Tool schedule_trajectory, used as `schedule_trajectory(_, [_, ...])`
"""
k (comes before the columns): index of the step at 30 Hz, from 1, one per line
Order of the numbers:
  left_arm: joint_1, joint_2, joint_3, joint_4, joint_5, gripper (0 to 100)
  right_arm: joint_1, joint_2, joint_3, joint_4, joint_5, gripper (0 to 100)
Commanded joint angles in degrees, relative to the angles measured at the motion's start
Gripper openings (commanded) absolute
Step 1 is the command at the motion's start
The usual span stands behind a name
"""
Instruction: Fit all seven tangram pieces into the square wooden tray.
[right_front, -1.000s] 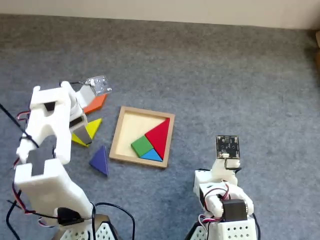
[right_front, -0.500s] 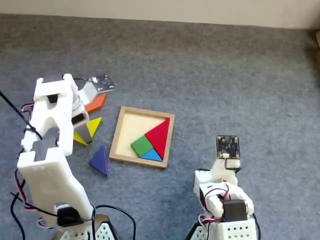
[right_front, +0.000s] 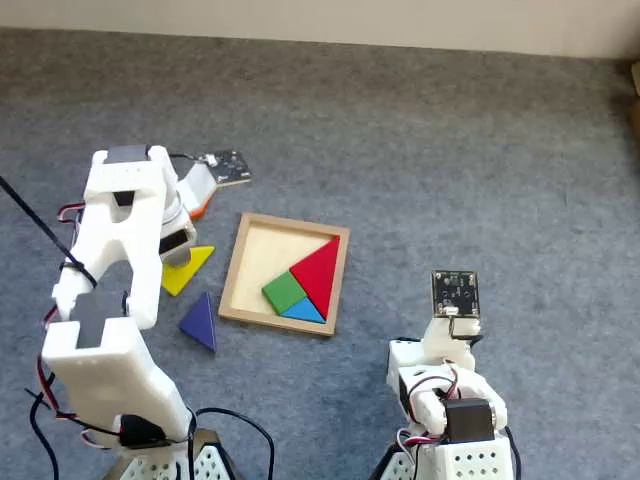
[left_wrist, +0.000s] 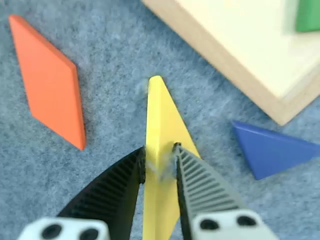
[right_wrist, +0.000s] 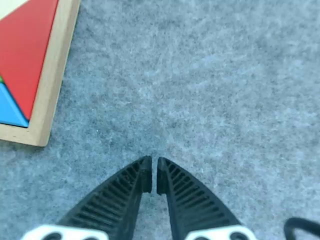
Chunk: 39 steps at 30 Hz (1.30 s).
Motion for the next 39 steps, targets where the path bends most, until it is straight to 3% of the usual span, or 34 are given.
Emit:
schedule_trajectory(1, [1.3, -3.6, 1.7, 0.6, 0.9, 6, 0.7, -1.3, 7.8, 0.4, -0.4, 3.4])
schedule_trajectory(8, [2.6, -5.9, 1.9, 1.3, 5.6, 4, 0.7, -1.3, 7.8, 0.4, -0.4, 3.4])
schedule_trajectory(16, [3.9, -6.1, 1.8, 6.5, 5.6, 4, 0.7, -1.3, 7.8, 0.4, -0.4, 3.4])
schedule_trajectory(39, [3.8, 3.6, 3.3, 5.3, 2.5, 4, 0.7, -1.3, 7.8, 0.4, -0.4, 3.4])
